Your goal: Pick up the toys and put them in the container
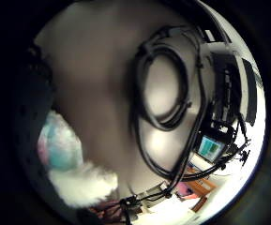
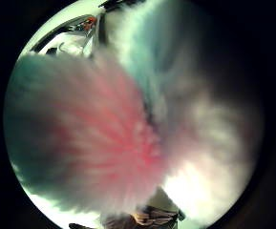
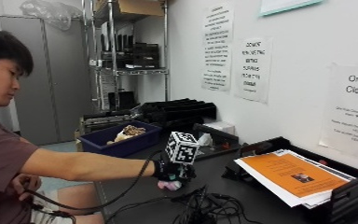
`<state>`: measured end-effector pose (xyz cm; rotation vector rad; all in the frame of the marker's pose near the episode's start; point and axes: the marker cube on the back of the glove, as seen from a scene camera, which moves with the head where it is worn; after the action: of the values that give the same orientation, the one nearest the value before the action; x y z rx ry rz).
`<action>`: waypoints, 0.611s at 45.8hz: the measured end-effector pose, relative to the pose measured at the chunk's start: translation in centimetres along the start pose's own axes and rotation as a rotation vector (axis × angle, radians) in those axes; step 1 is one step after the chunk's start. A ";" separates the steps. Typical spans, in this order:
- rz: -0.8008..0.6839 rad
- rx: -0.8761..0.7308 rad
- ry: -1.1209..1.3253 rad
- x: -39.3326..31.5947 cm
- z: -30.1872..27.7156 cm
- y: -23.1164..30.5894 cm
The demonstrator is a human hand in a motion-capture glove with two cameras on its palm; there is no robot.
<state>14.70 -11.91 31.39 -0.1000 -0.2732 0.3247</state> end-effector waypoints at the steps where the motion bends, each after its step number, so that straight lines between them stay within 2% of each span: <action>1: -0.002 -0.011 -0.014 -0.3 0.0 0.1; 15: -0.160 -0.074 0.011 -4.5 -2.9 3.5; 24: -0.225 0.034 0.071 -9.4 -10.0 6.6; 28: -0.307 0.107 0.035 -13.6 -14.2 8.5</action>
<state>3.77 -9.07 13.18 0.0422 -0.2320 0.0324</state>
